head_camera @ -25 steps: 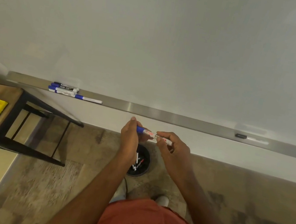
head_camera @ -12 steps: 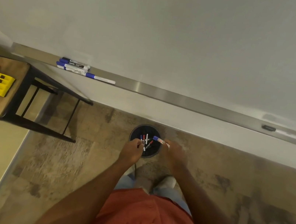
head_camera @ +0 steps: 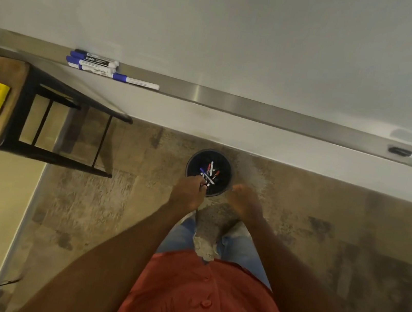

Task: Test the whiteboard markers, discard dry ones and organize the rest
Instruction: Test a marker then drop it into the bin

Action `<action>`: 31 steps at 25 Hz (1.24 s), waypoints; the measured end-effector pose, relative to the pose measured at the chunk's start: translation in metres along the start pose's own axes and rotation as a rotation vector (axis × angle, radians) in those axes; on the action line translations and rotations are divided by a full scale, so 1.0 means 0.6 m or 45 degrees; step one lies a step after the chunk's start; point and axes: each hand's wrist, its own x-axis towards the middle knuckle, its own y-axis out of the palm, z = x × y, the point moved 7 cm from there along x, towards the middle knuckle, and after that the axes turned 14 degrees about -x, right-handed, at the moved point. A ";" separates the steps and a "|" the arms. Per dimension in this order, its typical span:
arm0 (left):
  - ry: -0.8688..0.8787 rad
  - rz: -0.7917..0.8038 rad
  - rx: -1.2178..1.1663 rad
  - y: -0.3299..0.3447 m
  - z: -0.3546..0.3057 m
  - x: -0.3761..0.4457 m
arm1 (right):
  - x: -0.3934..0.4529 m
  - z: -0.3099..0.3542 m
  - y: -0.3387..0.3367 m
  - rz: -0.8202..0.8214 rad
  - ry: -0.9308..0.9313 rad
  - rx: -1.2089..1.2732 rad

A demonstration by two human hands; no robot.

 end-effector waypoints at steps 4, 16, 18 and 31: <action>0.109 -0.014 -0.043 0.018 -0.061 0.000 | -0.049 -0.060 -0.080 -0.226 0.069 0.225; 0.788 -0.042 0.019 0.142 -0.473 0.012 | -0.123 -0.327 -0.415 -0.937 0.217 0.477; 0.819 -0.062 0.043 0.157 -0.510 0.028 | -0.122 -0.366 -0.465 -1.009 0.255 0.447; 0.669 -0.055 0.350 0.204 -0.484 0.098 | -0.012 -0.438 -0.582 -0.955 0.243 -0.335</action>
